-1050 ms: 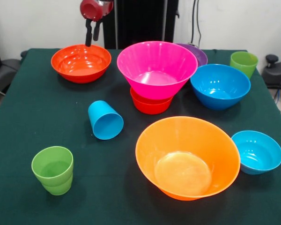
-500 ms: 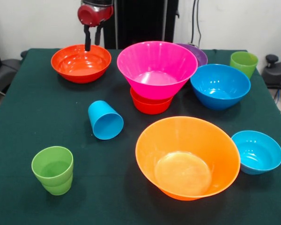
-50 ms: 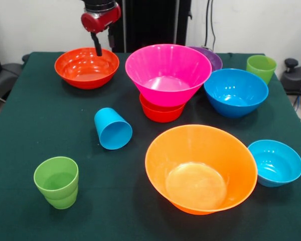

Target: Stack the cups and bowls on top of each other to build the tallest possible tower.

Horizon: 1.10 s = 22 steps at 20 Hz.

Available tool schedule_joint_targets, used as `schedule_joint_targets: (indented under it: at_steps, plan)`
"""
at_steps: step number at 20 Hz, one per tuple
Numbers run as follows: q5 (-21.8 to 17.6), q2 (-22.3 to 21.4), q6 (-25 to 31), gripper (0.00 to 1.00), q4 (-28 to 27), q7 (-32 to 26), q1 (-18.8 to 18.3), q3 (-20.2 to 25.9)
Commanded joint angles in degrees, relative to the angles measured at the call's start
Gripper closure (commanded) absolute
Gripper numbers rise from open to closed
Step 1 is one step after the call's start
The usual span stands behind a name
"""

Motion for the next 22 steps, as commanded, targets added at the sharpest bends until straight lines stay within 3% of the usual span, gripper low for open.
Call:
schedule_joint_targets:
  at_steps: [1, 5, 10, 15, 18, 22]
  plan:
    - [1.0, 1.56, 7.05, 0.0, 2.53, 5.18, 1.64, 10.38]
    - [0.08, 1.75, 5.93, 0.0, 2.35, 6.8, 2.79, 9.8]
    - [-3.4, 6.36, 0.98, 0.0, 0.19, 7.22, 3.06, 8.33]
    - [-13.09, 13.86, -10.58, 0.0, -4.39, 5.03, -0.2, 7.3]
    - [-15.39, 13.79, -11.18, 0.0, -5.02, 5.08, -2.56, 9.26]
    - [-18.54, 12.6, -14.57, 0.0, -6.41, 6.71, -1.92, 8.73]
